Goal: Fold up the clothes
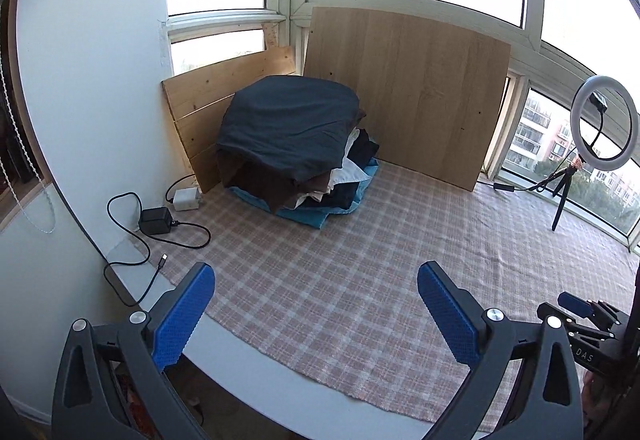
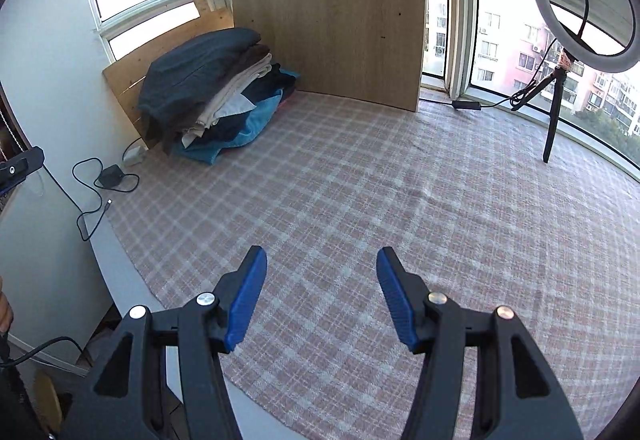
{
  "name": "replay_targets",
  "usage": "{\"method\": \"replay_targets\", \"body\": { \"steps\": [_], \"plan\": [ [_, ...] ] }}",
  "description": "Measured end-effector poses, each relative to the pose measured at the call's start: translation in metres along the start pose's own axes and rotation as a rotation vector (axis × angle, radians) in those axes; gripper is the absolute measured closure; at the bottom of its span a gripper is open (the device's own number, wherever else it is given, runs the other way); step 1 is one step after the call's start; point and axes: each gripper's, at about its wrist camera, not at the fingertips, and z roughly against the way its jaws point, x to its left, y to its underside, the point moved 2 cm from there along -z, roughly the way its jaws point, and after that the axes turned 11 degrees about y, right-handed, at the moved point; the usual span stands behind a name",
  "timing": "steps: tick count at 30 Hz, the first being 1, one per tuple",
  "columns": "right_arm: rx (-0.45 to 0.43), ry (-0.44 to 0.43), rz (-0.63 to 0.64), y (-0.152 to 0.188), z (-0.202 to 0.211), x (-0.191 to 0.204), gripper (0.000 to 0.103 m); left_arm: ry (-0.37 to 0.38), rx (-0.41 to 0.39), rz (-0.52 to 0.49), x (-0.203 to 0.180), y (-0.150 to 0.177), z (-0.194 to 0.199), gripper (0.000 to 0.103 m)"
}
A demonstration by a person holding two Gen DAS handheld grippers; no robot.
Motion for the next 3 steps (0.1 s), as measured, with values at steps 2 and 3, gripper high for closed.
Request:
{"method": "replay_targets", "body": {
  "steps": [2,3],
  "plan": [
    [-0.004,0.005,0.001,0.0002,0.0007,-0.0013,0.047,-0.005,0.0,0.003,0.0003,-0.0009,-0.0005,0.001],
    [-0.006,0.005,0.0,0.0,0.0007,-0.0022,0.047,-0.01,0.001,0.003,0.0005,-0.0012,-0.0011,0.001]
  ]
}}
